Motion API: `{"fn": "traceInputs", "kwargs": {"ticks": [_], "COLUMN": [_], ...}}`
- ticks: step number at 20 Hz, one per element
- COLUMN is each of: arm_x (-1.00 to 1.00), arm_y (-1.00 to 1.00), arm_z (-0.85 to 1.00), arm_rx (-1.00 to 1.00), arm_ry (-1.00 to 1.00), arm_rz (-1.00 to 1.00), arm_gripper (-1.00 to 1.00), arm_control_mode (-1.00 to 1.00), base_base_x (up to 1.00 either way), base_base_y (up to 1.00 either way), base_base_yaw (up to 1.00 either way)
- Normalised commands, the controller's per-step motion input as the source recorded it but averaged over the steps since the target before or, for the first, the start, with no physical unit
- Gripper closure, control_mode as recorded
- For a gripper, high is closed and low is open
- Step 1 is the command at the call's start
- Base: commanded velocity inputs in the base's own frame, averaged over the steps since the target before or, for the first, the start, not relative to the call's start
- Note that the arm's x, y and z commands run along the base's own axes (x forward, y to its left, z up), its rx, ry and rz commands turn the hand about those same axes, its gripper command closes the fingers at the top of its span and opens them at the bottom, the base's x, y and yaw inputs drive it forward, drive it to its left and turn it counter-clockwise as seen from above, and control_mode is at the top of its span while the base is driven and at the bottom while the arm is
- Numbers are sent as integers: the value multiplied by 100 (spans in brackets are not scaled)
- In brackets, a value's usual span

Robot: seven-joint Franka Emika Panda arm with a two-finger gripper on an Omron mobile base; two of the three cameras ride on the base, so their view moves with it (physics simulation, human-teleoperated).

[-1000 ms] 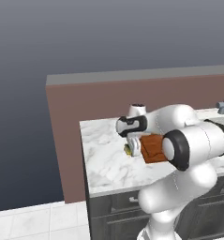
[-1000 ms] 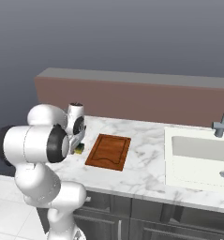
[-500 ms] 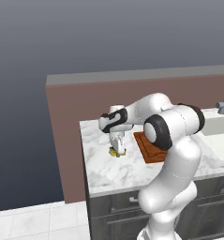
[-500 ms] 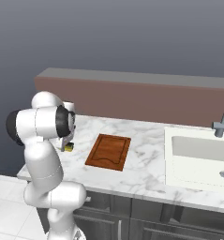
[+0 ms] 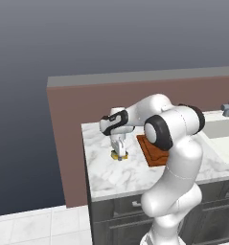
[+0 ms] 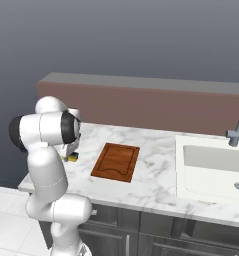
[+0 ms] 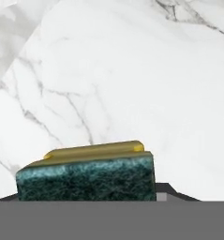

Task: Pick up the sponge from the counter and clean the cutting board by briefly scrubbing or pressing down on the cutting board. Once finished, release the sponge.

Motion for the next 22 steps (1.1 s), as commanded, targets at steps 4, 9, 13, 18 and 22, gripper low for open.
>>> {"fn": "traceInputs", "kwargs": {"ticks": [4,9,13,18,22], "arm_x": [-3,-6,-2,-7,-14], "arm_y": [-3,-8,-14,-14,-5], "arm_z": [0,13,35,67,78], "arm_rx": [0,0,0,-3,-6], "arm_ry": [-5,-7,-10,-24,-31], "arm_rz": [0,0,0,0,0], "arm_gripper": [-100,-100,-100,-100,-100], "arm_control_mode": [-100,-100,-100,-100,-100], "base_base_x": [0,0,0,0,0], "base_base_y": [0,0,0,0,0], "base_base_yaw": [0,0,0,0,0]}}
